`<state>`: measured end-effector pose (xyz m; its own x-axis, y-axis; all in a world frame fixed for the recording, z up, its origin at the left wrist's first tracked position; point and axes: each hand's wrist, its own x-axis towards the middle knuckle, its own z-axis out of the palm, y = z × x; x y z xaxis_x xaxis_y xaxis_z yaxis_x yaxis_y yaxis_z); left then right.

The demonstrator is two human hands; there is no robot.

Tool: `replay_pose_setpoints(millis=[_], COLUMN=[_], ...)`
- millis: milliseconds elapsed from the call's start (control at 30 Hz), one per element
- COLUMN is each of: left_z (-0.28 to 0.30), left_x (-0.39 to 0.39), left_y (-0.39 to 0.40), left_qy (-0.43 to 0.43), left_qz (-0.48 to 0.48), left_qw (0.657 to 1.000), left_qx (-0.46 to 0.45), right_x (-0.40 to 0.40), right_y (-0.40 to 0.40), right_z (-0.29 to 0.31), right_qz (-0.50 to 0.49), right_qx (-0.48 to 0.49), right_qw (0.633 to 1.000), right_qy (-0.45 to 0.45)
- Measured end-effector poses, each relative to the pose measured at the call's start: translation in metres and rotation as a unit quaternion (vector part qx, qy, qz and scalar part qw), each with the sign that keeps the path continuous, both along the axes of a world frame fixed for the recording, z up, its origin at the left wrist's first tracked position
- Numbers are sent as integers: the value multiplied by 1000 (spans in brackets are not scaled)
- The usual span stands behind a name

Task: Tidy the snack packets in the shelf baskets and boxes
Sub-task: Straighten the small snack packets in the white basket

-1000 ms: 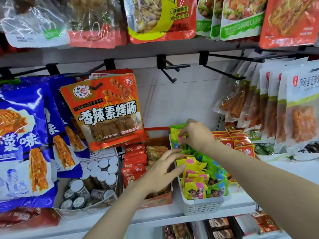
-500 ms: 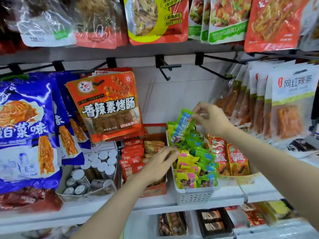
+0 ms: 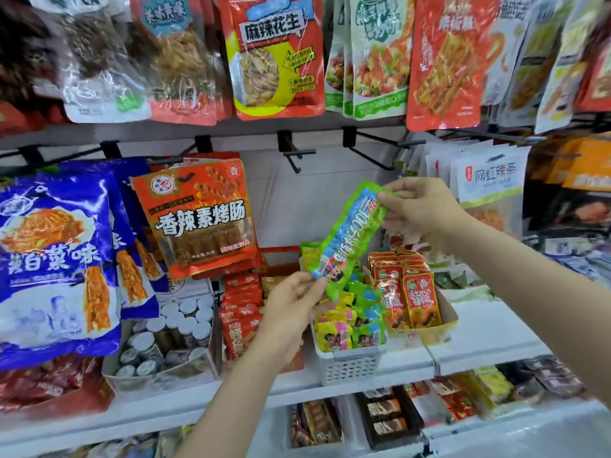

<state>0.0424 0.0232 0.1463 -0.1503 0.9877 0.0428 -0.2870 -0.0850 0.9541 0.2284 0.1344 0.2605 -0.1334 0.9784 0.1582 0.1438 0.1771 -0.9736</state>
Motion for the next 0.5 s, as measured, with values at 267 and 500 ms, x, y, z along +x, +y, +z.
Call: replay_pose_setpoints(millis=[267, 500], left_z=[-1, -8], left_x=[-10, -21], left_y=[-11, -8], left_qy=[-98, -138], left_qz=[32, 24], left_qw=[995, 990], left_qx=[8, -26], right_x=[3, 2], right_y=[-5, -9], right_z=[8, 3], right_qz=[-12, 20], right_qx=[-1, -1], right_qw=[1000, 998], right_qy=[-2, -56])
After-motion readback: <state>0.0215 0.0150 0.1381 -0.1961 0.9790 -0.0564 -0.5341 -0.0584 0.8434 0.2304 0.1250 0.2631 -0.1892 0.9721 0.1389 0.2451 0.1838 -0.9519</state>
